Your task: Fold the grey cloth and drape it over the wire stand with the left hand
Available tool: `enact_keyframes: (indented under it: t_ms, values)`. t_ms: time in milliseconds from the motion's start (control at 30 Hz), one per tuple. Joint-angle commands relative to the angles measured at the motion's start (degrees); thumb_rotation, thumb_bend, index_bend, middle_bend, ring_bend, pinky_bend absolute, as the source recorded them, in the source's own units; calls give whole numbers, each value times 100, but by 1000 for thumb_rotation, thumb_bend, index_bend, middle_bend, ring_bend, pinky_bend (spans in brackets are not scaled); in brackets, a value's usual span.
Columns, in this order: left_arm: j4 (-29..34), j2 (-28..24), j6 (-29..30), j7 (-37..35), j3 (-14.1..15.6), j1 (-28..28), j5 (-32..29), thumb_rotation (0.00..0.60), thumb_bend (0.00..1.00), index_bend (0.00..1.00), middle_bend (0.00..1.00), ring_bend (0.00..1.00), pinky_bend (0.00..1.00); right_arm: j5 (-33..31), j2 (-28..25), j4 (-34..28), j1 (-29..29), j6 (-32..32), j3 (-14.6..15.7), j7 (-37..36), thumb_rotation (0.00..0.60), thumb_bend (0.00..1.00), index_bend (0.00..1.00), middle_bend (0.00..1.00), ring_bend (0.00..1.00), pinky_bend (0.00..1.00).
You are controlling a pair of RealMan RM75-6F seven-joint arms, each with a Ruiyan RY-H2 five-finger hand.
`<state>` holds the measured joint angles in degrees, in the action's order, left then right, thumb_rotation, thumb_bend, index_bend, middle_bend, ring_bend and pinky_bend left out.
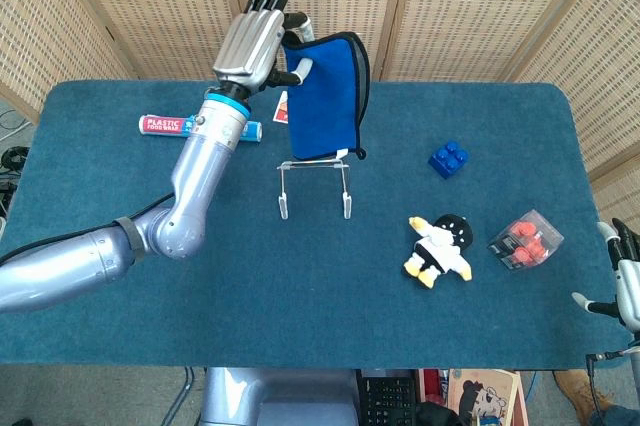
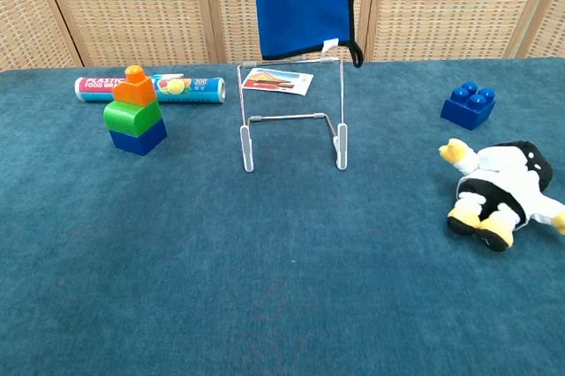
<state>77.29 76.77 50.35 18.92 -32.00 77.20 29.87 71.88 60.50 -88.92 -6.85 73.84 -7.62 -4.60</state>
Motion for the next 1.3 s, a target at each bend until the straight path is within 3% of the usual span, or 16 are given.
enact_keyframes:
  t_ms: [33, 267, 533, 1300]
  values:
    - [-358, 318, -133, -79, 139, 168, -16, 600, 474, 845, 0, 0, 0, -19, 7, 9, -10, -26, -3, 11, 600, 0, 0, 0, 0, 0]
    - [-434, 502, -146, -292, 188, 130, 95, 600, 476, 845, 0, 0, 1, -56, 20, 35, -23, -73, -7, 11, 600, 0, 0, 0, 0, 0]
    - [529, -47, 26, -201, 552, -405, 343, 600, 474, 845, 0, 0, 3, 31, -2, 21, -4, -43, 17, -58, 600, 0, 0, 0, 0, 0]
    - [1377, -579, 2, -1002, 772, -1199, 1340, 600, 474, 842, 0, 0, 3, 168, -11, -69, 16, 46, 62, -7, 600, 0, 0, 0, 0, 0]
